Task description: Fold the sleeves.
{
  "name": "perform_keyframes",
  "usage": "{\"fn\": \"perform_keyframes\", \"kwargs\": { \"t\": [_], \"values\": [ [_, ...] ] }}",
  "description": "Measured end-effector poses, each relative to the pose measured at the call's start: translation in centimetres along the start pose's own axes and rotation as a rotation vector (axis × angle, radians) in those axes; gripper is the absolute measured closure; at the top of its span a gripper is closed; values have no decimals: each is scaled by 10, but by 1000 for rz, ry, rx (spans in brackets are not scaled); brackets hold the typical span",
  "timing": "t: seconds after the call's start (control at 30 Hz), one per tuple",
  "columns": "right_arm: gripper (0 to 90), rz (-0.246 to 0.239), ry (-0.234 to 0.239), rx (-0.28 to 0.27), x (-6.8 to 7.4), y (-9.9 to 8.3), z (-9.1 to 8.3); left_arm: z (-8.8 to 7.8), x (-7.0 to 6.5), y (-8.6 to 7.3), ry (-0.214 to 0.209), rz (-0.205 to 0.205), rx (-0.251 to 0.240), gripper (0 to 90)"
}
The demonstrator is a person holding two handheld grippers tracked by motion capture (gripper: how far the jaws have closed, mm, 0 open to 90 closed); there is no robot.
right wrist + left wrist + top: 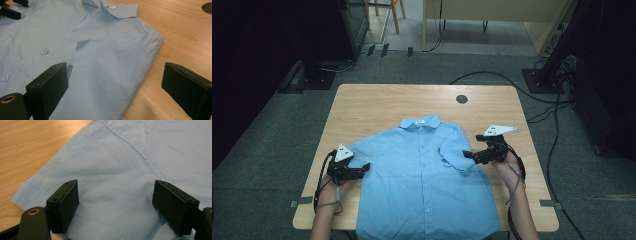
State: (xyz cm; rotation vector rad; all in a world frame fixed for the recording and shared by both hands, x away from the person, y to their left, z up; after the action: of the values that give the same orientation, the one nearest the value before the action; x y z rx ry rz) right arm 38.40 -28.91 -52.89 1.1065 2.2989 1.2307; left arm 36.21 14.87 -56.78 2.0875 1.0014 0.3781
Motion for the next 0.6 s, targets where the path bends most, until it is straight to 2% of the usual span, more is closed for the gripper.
{"fn": "perform_keyframes", "kwargs": {
  "t": [0.23,0.27,0.37,0.6],
  "values": [
    [72,2,-17,7,-5,-4,-1,0,0,0,0,1,0,212],
    [72,2,-35,7,-8,-5,-2,0,0,0,0,0,0,212],
    [72,-2,-50,1,-10,-7,-3,0,0,0,0,0,0,213],
    [72,0,-59,5,-14,-10,-5,0,0,0,0,0,0,212]
  ]
}}
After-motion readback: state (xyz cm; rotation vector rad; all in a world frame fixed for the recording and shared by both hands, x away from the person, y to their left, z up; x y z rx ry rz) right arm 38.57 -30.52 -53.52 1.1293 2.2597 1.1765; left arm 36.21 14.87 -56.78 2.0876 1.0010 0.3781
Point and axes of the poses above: each handheld gripper's, and its own axes: z roughly forward along the jaws, y roughly out of its top, x roughly to its left, the point moved 7 cm from there along z, roughly forward along the jaws, and after that the axes turned 7 degrees about -y, right-handed, at the moved point
